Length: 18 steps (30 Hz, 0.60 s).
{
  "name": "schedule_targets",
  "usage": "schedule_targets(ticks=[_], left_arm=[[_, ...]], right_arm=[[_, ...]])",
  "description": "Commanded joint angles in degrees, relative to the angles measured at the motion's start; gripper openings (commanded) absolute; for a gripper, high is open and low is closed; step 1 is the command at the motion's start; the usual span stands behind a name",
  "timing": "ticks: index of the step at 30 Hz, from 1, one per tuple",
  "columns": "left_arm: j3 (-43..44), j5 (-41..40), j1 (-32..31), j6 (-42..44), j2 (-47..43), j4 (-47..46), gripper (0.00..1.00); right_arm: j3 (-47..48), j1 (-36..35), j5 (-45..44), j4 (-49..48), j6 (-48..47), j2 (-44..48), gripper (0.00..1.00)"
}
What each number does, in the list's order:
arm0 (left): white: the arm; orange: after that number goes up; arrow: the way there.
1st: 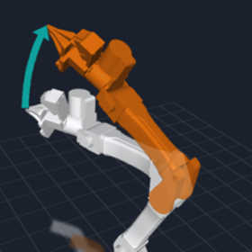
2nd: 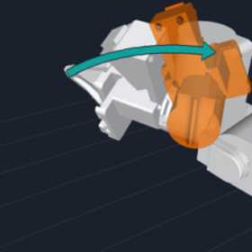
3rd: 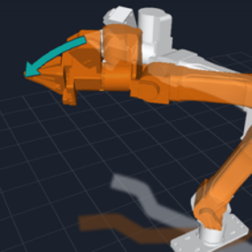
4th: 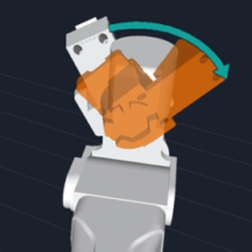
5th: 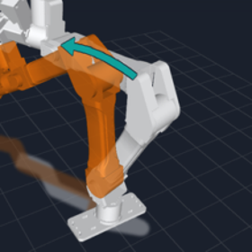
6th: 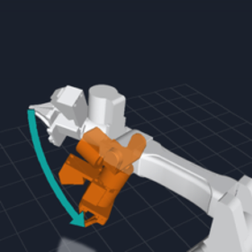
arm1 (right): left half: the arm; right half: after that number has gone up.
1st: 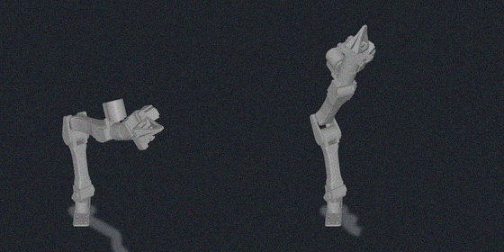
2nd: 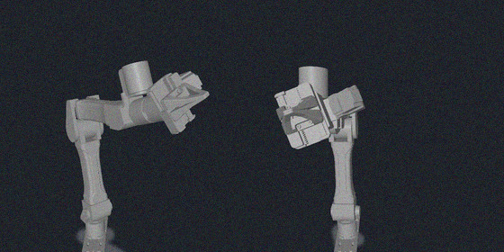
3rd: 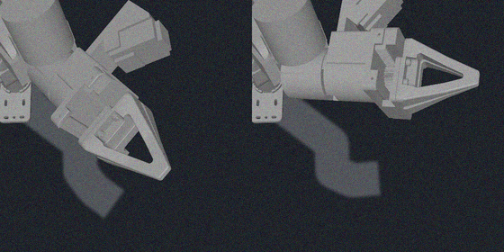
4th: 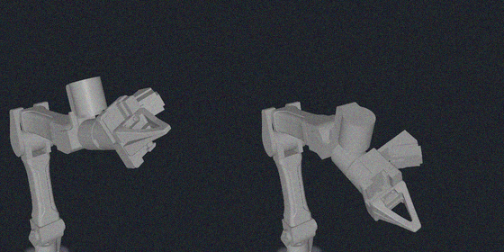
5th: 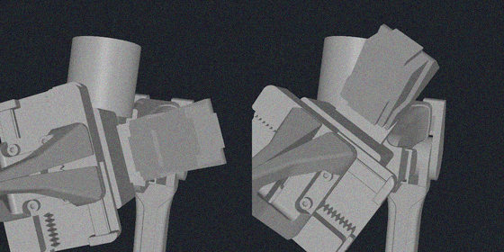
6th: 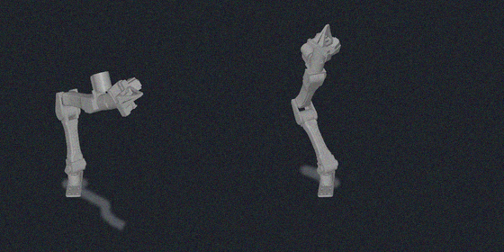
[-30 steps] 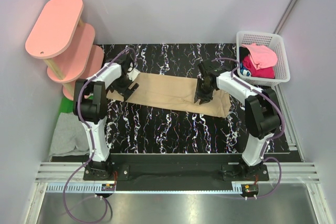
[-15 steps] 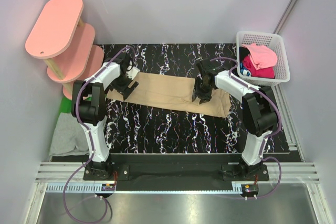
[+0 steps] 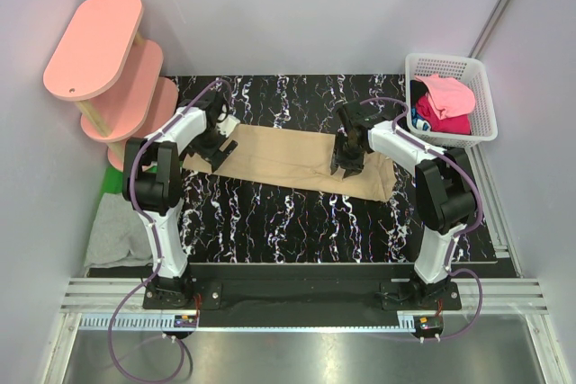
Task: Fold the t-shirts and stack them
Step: Fold the tshirt
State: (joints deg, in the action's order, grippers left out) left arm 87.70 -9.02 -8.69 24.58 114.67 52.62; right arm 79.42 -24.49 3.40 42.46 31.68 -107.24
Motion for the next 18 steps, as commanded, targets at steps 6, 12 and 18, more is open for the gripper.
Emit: schedule_targets(ticks=[6,12,18], left_arm=[[-0.1,0.8,0.2,0.6,-2.5,-1.1,0.89],[-0.2,0.7,0.4,0.9,-2.6,-1.1,0.89],[-0.5,0.8,0.8,1.1,-2.8,-1.4,0.89]], right_arm=[[0.3,0.3,-1.9,-0.3,-1.1,0.2,0.47],[0.5,0.6,-1.9,-0.2,-1.4,-0.9,0.47],[-2.5,1.6,-2.6,-0.6,-1.9,0.9,0.48]])
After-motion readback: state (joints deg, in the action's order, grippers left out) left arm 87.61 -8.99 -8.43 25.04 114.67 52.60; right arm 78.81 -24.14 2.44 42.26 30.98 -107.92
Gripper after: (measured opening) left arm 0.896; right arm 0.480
